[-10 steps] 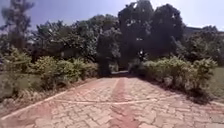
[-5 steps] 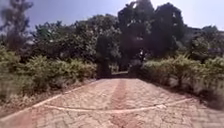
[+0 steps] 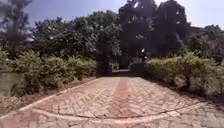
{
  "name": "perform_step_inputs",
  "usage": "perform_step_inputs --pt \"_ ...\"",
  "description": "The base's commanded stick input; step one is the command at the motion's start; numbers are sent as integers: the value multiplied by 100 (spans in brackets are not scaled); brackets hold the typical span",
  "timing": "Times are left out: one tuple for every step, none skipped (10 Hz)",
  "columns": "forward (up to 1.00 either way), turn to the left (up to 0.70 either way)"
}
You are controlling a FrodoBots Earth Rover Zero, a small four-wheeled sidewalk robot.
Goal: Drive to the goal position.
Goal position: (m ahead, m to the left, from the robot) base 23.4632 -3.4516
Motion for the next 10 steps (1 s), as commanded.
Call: perform_step_inputs --pt "70 0" --pt "70 0" --pt "70 0" --pt "70 0" --pt "70 0" --pt "70 0" --pt "70 0" --pt "70 0" --pt "70 0" --pt "70 0"
